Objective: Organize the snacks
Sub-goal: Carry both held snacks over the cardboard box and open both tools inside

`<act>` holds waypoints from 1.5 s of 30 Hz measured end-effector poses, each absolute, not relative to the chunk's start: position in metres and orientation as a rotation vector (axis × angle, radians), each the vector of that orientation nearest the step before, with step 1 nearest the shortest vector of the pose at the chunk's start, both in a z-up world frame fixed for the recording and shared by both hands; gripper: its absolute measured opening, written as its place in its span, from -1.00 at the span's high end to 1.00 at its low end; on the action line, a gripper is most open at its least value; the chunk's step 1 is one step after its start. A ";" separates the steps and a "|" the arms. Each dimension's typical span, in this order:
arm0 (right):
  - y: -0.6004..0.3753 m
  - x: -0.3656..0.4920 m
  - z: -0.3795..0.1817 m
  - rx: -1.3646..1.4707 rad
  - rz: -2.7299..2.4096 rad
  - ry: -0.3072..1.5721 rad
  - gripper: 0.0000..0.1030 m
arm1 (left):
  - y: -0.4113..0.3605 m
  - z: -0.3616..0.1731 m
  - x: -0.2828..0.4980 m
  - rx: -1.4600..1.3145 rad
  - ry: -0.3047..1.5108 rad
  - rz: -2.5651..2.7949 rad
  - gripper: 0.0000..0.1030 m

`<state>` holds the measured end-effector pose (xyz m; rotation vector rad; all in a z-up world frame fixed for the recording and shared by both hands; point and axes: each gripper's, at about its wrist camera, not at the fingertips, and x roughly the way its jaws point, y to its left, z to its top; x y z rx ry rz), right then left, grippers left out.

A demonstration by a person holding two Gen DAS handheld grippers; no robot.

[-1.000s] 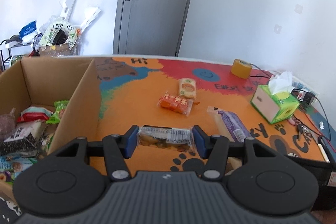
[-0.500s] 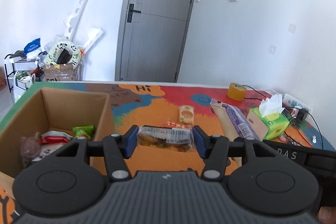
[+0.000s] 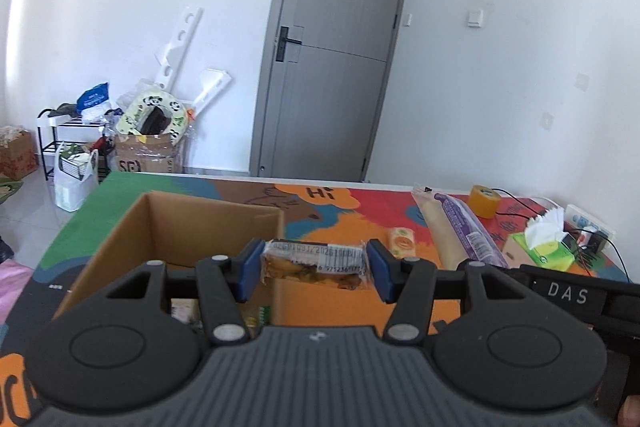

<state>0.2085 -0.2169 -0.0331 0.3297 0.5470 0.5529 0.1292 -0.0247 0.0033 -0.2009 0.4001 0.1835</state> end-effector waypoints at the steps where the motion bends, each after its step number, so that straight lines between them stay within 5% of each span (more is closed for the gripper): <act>1: -0.214 0.209 -0.032 0.328 0.559 0.546 0.39 | -0.021 0.004 0.128 -0.203 0.399 0.189 -0.06; 38: -0.094 0.233 -0.031 0.236 0.666 0.611 0.39 | 0.097 -0.019 0.174 -0.282 0.467 0.297 -0.08; 45: -0.078 0.232 -0.032 0.224 0.674 0.629 0.39 | 0.110 -0.021 0.166 -0.320 0.465 0.335 -0.48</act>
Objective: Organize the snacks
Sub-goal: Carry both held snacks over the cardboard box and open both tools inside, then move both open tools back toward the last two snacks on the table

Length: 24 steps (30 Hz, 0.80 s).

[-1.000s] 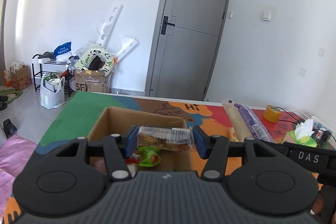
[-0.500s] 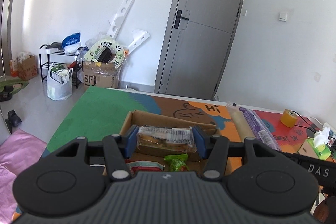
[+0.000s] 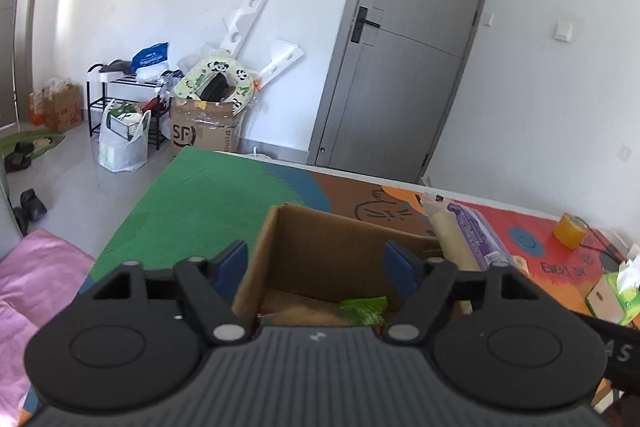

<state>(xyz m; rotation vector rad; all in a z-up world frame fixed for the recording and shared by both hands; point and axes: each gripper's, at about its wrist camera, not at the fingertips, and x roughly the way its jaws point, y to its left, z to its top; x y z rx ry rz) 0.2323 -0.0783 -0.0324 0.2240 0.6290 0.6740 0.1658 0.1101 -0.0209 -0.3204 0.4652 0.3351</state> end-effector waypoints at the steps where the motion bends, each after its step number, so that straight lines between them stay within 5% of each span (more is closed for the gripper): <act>1: -0.077 0.233 -0.033 0.224 0.675 0.628 0.39 | 0.111 -0.019 0.162 -0.322 0.460 0.337 -0.49; 10: -0.069 0.231 -0.033 0.257 0.702 0.618 0.35 | 0.117 -0.012 0.138 -0.347 0.456 0.378 -0.60; 13: -0.069 0.229 -0.033 0.259 0.702 0.623 0.01 | 0.116 -0.011 0.134 -0.352 0.460 0.374 -0.60; 18: -0.086 0.221 -0.026 0.281 0.671 0.588 -0.15 | 0.108 -0.007 0.128 -0.347 0.467 0.358 -0.62; 24: -0.113 0.213 -0.026 0.278 0.601 0.580 -0.68 | 0.088 -0.006 0.129 -0.326 0.479 0.327 -0.76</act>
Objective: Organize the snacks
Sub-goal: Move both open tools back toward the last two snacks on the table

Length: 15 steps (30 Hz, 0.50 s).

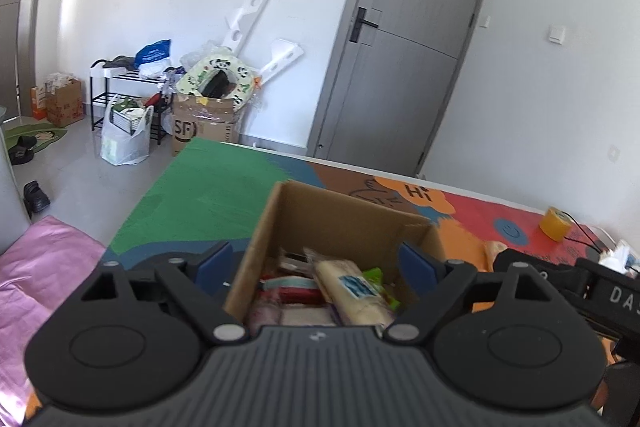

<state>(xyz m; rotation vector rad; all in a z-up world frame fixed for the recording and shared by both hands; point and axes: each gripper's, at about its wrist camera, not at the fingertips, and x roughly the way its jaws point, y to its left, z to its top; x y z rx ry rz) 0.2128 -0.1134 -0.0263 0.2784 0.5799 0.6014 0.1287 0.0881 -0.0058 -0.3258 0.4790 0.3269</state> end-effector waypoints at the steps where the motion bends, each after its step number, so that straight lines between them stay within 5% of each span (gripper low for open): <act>1: -0.118 0.213 -0.027 0.281 0.595 0.582 -0.70 | 0.085 -0.006 0.129 -0.322 0.485 0.325 -0.77; 15: -0.177 0.207 -0.029 0.304 0.541 0.597 -0.96 | 0.032 -0.002 0.138 -0.267 0.543 0.231 -0.92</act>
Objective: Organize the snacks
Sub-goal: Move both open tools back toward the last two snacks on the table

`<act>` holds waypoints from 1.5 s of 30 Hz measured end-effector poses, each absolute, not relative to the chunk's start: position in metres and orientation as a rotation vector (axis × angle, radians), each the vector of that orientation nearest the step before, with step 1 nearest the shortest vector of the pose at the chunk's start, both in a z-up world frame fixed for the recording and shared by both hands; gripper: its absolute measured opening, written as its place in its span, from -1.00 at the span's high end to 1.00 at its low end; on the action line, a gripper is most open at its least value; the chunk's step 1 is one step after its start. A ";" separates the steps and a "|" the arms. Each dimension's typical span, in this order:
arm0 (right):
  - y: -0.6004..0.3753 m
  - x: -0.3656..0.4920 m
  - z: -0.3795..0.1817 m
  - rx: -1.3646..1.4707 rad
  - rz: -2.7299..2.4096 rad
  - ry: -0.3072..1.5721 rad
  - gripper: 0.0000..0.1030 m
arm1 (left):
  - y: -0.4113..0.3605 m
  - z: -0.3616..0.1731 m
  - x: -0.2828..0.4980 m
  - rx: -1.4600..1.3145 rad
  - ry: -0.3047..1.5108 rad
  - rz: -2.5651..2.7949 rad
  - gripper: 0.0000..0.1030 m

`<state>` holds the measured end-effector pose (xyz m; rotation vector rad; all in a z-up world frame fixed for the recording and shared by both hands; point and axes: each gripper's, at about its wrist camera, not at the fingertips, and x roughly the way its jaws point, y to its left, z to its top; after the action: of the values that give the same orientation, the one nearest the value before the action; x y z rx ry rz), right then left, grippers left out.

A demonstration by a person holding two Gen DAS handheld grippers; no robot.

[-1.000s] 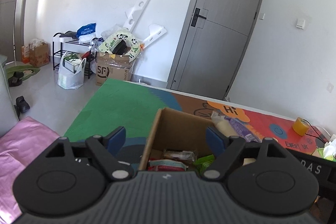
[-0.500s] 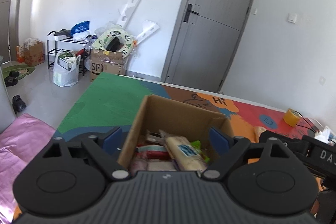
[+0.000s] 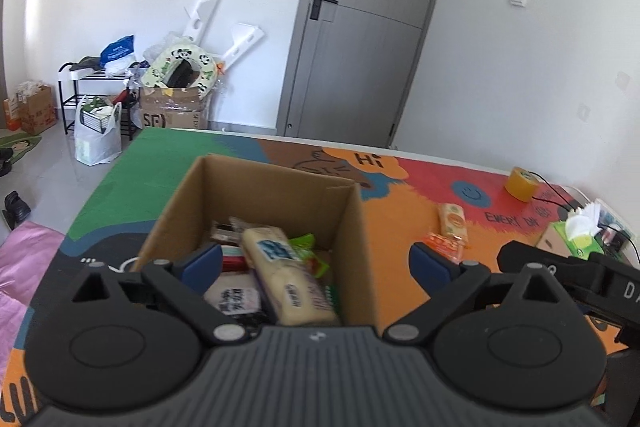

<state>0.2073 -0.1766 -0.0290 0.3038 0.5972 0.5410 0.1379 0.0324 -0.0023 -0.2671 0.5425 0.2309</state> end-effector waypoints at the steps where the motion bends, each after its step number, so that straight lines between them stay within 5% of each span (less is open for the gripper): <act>1: -0.182 0.208 -0.029 0.307 0.539 0.598 -0.98 | 0.028 -0.001 0.138 -0.265 0.542 0.222 -0.92; 45: -0.287 0.310 -0.023 0.417 0.352 0.643 -0.81 | -0.064 -0.001 0.278 -0.222 0.661 0.143 -0.90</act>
<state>0.3102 -0.2869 -0.0225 0.4171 0.6427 0.3516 0.2779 -0.0635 -0.0007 -0.2219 0.6608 0.1430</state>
